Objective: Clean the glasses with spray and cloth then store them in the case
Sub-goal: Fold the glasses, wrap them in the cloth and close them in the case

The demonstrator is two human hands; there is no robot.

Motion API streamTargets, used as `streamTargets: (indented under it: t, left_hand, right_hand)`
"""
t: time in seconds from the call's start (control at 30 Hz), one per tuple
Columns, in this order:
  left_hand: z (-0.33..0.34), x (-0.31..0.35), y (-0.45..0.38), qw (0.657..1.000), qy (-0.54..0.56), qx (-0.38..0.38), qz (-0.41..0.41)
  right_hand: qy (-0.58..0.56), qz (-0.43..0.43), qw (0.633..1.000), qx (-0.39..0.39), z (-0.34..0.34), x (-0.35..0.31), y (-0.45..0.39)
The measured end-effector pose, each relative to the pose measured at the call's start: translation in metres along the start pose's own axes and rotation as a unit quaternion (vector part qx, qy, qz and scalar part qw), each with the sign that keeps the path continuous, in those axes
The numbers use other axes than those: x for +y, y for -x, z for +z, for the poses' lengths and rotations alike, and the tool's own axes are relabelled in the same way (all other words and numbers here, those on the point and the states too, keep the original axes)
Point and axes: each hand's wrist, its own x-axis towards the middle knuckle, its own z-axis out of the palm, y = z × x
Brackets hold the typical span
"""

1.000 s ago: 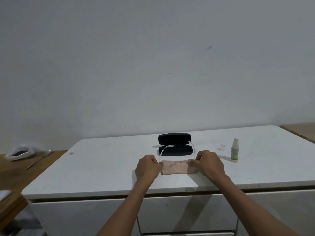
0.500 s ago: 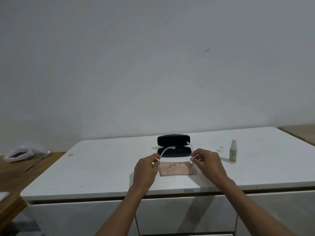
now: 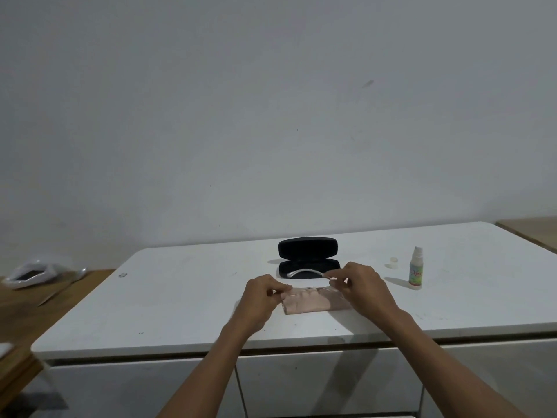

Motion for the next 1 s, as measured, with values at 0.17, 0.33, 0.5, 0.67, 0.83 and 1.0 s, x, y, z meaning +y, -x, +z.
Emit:
streamTargets:
  t: [0.17,0.33,0.5,0.67,0.83,1.0]
  left_hand:
    - [-0.007,0.0,0.003,0.997,0.07,0.013,-0.043]
    - [-0.009,0.004,0.006,0.997,0.069,0.01,-0.034]
    - [-0.007,0.009,0.009,0.999,0.033,-0.011,0.008]
    - [-0.01,0.012,0.008,0.991,-0.097,-0.074,0.051]
    - [-0.013,0.011,0.008,0.984,-0.137,-0.091,0.061]
    - [-0.013,0.014,0.003,0.987,-0.108,-0.108,0.05]
  right_hand:
    - [0.035,-0.029,0.997,-0.061,0.005,-0.004,-0.002]
    - [0.057,-0.034,0.994,-0.083,0.001,-0.004,-0.004]
    - [0.028,-0.021,0.998,-0.061,-0.011,-0.003,0.003]
    - [0.039,-0.014,0.994,-0.103,-0.017,-0.006,0.007]
    - [0.041,-0.008,0.992,-0.118,-0.016,-0.005,0.007]
    - [0.035,0.0,0.987,-0.159,-0.017,-0.004,0.002]
